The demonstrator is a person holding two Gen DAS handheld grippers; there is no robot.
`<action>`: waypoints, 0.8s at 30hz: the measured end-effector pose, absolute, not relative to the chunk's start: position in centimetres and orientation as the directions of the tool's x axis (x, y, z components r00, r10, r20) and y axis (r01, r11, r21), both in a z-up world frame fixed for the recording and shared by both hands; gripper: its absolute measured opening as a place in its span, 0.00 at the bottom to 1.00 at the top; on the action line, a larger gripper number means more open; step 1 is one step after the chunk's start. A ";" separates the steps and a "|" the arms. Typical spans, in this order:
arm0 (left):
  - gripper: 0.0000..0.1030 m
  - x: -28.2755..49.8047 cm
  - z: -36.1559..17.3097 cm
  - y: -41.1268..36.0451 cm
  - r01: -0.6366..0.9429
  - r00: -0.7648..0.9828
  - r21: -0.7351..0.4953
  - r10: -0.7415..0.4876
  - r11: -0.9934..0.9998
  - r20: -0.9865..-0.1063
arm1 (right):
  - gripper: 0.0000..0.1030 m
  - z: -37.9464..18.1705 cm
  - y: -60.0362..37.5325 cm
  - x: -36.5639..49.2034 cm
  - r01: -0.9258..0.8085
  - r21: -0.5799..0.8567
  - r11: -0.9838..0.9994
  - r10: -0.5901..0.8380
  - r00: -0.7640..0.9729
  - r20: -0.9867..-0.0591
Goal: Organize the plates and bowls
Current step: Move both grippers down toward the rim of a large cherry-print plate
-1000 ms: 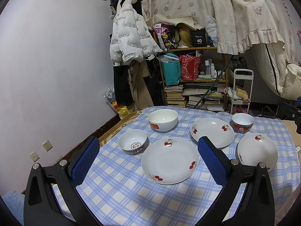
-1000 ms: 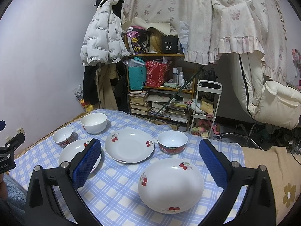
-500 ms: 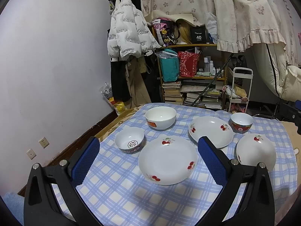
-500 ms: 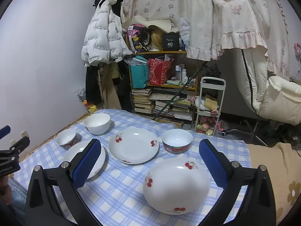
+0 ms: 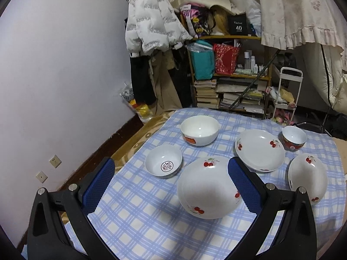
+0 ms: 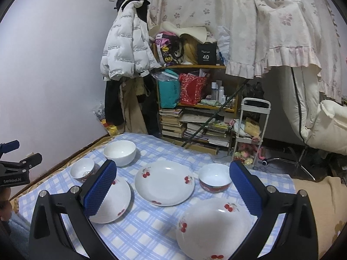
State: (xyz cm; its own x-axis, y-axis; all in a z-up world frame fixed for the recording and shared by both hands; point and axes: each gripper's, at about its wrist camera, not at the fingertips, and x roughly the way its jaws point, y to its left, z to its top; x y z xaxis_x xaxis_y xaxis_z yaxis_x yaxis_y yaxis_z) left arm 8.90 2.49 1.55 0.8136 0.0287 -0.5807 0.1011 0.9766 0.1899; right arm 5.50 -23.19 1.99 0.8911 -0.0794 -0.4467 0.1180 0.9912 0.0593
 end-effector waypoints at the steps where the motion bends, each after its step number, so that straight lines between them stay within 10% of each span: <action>1: 0.99 9.3 1.5 2.6 0.097 0.809 0.189 0.033 0.977 -0.586 | 1.00 2.1 -22.9 5.9 0.114 0.059 0.992 -0.076 0.891 -0.448; 24: 0.99 19.1 -9.0 6.0 0.013 0.608 0.070 0.048 0.997 -0.792 | 1.00 -3.8 -16.9 18.6 0.043 0.068 0.997 0.003 0.821 -0.570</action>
State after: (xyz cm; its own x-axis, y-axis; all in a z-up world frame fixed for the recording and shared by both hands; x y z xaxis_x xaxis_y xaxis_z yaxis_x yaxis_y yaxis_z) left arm 19.10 6.00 -9.00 0.6084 0.0478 -0.7922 0.0130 0.9974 0.0702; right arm 18.64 -16.91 -3.77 0.8214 0.0030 -0.5703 0.0434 0.9968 0.0677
